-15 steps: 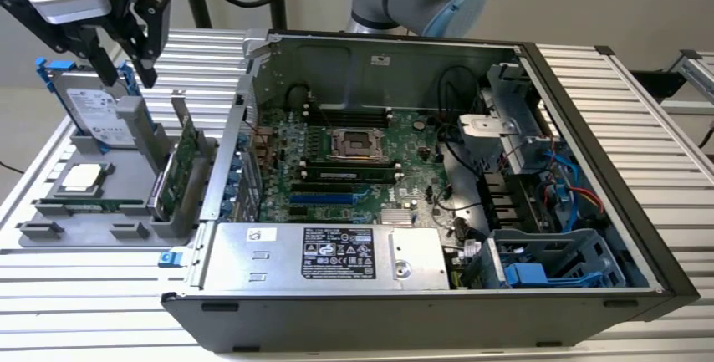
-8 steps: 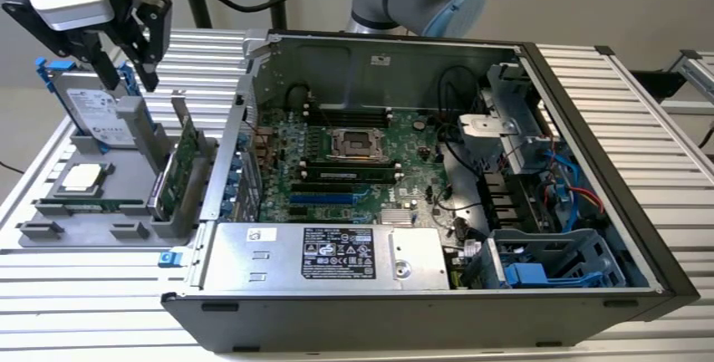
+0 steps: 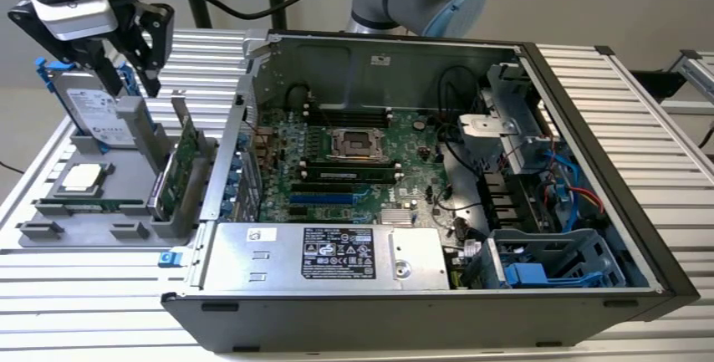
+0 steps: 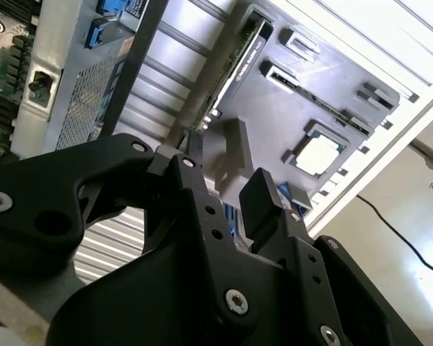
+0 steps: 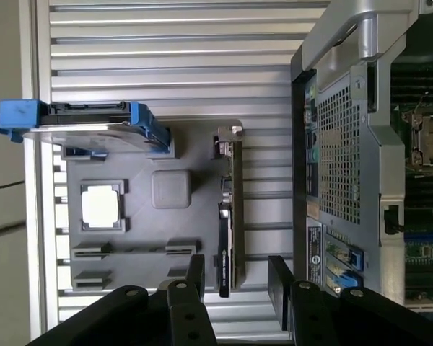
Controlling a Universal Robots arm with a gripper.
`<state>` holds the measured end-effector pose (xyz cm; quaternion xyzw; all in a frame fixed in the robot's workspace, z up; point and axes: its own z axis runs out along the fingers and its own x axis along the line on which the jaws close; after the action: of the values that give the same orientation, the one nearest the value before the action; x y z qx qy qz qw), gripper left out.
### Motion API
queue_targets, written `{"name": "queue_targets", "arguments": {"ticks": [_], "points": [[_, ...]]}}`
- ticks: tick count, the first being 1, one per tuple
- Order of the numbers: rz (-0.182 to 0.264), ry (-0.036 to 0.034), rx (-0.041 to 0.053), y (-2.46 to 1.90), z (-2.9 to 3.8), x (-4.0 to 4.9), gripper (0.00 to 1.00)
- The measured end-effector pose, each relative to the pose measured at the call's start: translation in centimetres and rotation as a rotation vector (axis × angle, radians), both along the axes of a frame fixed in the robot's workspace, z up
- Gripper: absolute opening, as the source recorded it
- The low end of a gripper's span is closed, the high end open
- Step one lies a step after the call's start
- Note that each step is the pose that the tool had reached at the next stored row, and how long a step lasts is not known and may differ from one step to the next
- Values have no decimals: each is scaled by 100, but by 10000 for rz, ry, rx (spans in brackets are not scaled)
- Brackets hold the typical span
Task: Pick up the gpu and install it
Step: 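Pick up the gpu and move the gpu toward the slot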
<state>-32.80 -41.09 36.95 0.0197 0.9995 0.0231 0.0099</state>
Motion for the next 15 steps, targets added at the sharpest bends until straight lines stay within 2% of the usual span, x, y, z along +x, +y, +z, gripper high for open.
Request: {"name": "queue_targets", "arguments": {"ticks": [7, 15], "points": [[-95, 0, -7, 0, -43, 0, 100], [-95, -2, -7, 0, -51, 0, 100]]}}
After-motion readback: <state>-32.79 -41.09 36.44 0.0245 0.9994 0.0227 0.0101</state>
